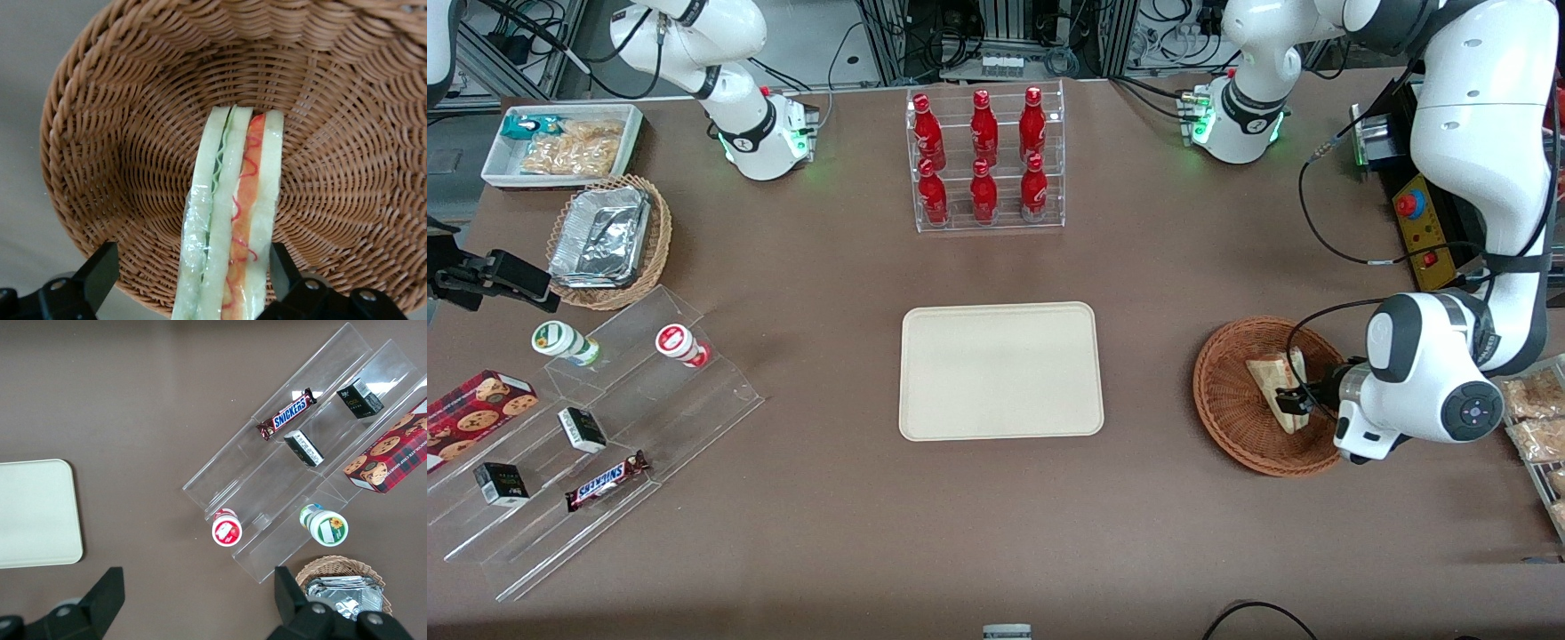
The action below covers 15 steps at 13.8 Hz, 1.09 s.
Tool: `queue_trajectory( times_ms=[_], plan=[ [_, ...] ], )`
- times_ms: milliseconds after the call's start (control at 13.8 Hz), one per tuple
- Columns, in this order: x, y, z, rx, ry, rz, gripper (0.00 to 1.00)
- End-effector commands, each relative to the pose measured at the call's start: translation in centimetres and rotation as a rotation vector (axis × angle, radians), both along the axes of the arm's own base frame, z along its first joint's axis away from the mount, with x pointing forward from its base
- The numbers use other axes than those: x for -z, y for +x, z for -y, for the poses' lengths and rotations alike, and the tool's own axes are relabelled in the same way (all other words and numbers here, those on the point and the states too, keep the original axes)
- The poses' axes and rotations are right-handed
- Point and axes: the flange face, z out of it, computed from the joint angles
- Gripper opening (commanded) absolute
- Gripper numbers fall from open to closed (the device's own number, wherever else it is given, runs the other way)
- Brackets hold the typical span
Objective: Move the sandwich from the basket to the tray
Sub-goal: 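Close the left gripper on the sandwich and lift it from the basket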
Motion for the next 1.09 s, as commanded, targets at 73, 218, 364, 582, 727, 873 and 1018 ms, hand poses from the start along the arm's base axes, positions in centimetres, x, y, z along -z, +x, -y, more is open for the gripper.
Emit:
queue_trajectory(
  times_ms=[73,218,364,582,727,873,1018],
  plan=[
    [0.8,0.0,1.1,-0.065,0.026,0.007,0.81],
    [1.0,-0.1,1.5,-0.091,0.036,0.003,0.44],
    [1.0,-0.1,1.5,-0.092,0.034,0.003,0.2],
    [-1.0,0.7,1.7,-0.074,0.029,0.034,0.12],
    [-3.6,1.4,4.4,0.007,-0.003,0.079,0.12],
    [-6.0,1.6,9.6,0.093,-0.035,0.106,0.12],
    [-7.3,0.5,16.9,0.191,-0.057,0.122,0.13]
  ],
)
